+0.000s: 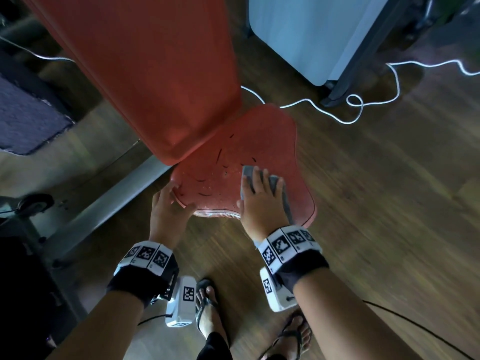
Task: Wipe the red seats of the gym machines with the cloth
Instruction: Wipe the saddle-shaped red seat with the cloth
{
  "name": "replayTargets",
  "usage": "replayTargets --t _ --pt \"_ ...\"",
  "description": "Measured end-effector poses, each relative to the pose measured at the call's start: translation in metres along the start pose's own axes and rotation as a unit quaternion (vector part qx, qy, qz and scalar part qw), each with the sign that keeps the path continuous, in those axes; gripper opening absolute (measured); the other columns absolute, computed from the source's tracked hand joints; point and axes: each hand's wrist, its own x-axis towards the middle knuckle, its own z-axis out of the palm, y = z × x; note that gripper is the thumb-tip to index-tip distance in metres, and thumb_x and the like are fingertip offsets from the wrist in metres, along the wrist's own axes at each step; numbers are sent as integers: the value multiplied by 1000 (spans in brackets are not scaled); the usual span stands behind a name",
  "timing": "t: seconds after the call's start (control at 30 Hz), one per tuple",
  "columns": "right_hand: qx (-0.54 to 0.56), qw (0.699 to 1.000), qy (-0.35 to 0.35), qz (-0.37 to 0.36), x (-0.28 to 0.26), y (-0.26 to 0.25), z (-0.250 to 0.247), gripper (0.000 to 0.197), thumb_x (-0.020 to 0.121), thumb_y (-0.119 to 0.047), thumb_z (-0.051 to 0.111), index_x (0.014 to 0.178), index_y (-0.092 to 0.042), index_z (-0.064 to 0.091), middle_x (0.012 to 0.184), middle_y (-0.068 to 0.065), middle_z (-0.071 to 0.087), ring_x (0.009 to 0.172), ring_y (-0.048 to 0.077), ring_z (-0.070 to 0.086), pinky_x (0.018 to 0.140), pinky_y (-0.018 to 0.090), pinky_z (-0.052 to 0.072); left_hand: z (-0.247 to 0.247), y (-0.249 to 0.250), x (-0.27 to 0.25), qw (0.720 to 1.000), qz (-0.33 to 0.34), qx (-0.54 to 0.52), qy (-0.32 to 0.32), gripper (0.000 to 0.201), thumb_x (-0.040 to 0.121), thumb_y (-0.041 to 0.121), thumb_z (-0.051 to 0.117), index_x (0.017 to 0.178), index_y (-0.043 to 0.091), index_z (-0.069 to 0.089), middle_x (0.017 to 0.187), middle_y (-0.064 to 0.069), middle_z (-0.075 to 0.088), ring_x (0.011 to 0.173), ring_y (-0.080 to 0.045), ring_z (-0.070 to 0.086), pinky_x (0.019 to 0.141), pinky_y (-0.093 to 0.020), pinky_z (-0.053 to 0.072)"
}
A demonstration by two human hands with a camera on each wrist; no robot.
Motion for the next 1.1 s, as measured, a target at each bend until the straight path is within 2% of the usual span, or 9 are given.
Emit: replayTargets --t 0.1,0.2,0.33,0.43,0.57,0.67,0.8,0.93,1.1 --pt "148 986 81 -2 -2 7 -17 44 101 -26 35 144 -18 40 158 7 21 147 25 13 118 51 12 5 16 -2 999 28 34 8 64 83 30 70 141 32 42 140 1 41 127 -19 42 104 -39 39" --pt "213 959 171 75 -10 45 -19 43 101 -30 34 141 -24 45 155 1 31 145 22 25 116 48 25 26 42 -24 981 170 97 2 63 85 39 65 143 29 42 148 5 33 135 -16 30 112 -41 30" --pt "291 948 57 116 -23 97 3 54 101 -40 32 152 -25 23 161 2 14 149 23 7 120 46 10 65 60 -46 903 339 217 -150 79 86 65 47 153 34 20 162 8 8 148 -13 3 120 -38 8" --pt "245 966 -21 85 -30 109 9 60 103 -40 30 154 -29 -1 161 -2 -15 148 19 -14 119 37 -5 88 54 -50 855 393 292 -170 81 90 64 42 156 28 11 164 5 6 151 -19 -5 123 -45 6" --pt "288 950 -63 102 -30 103 6 65 101 -48 26 150 -34 -14 156 -9 -28 144 13 -23 118 39 -7 95 44 -49 866 382 283 -156 84 89 54 54 156 26 11 162 2 16 151 -22 5 122 -39 15" --pt "295 948 -54 106 -30 99 6 67 99 -51 27 149 -37 -15 157 -12 -26 145 12 -22 119 40 -6 98 41 -54 867 386 293 -116 83 87 48 61 155 21 20 154 -4 32 144 -27 26 117 -40 28" --pt "269 955 -59 109 -30 97 1 70 99 -52 29 150 -34 -15 157 -9 -25 145 12 -21 116 33 -8 92 44 -59 849 376 355 -107 55 95 39 38 144 14 39 146 -6 38 124 -26 41 108 -39 37" --pt "267 954 -89 104 -28 99 0 73 96 -59 26 145 -39 -23 156 -8 -30 144 14 -25 119 42 -8 72 33 -63 932 298 194 -66 55 88 27 64 139 15 46 128 -5 49 114 -23 50 100 -34 45" --pt "271 950 -103 115 -29 97 -2 74 94 -62 27 144 -44 -25 156 -10 -30 145 16 -23 117 44 -4 43 4 -86 961 230 154 -8 61 82 35 73 137 26 47 113 9 46 97 -8 54 83 -22 49"
